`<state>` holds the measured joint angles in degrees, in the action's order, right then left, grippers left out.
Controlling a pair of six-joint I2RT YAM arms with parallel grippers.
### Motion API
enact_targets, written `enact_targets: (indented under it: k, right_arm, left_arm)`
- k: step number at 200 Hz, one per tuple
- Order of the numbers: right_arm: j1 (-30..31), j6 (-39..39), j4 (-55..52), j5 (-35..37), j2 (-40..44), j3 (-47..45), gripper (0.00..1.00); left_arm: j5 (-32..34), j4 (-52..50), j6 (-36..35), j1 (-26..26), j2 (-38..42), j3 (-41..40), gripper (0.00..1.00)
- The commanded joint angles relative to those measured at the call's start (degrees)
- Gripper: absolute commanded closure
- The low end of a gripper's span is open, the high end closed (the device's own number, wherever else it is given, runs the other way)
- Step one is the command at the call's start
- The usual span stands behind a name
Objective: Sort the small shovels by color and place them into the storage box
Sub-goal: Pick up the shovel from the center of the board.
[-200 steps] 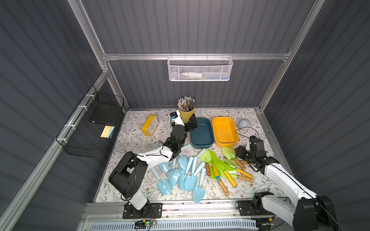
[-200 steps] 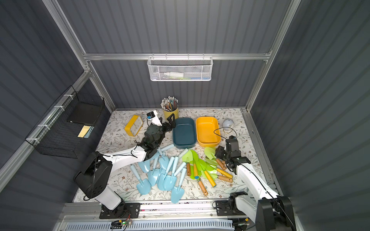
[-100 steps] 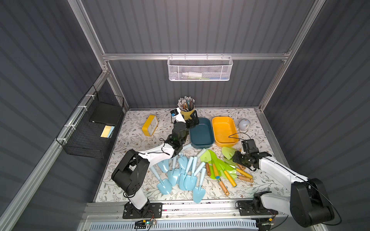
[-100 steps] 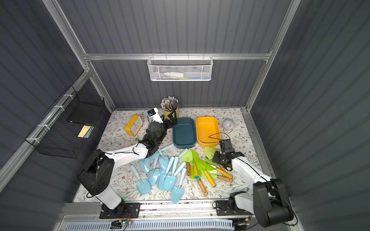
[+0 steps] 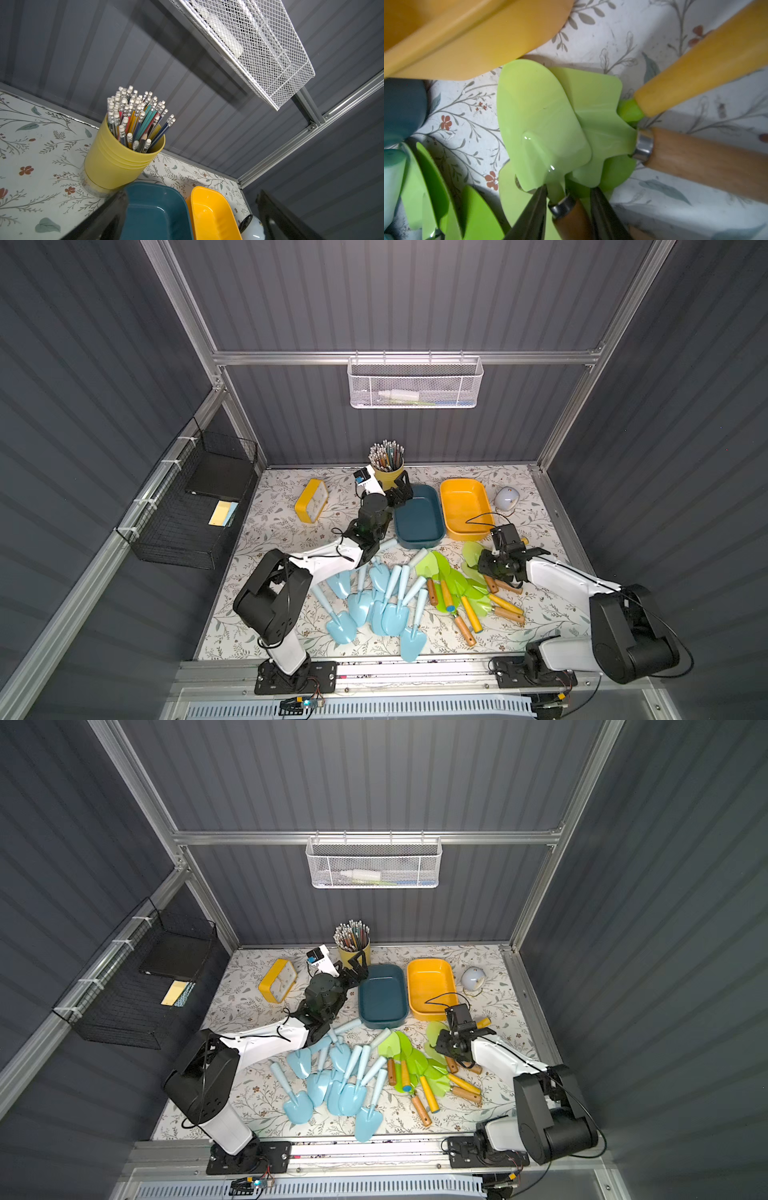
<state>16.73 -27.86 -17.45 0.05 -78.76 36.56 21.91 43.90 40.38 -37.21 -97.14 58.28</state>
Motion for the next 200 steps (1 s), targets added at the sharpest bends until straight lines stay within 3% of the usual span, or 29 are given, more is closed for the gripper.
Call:
enact_targets:
  k: [1, 200]
  right_arm:
    - [0.6, -0.4, -4.5, 0.9, -2.4, -1.5, 0.62]
    - [4.0, -6.9, -13.0, -0.5, 7.4, -3.5, 0.47]
  left_arm:
    - [-0.1, -0.6, 0.7, -0.5, -1.1, 1.9, 0.01]
    - [-5.7, -3.4, 0.8, -0.8, -5.1, 3.9, 0.01]
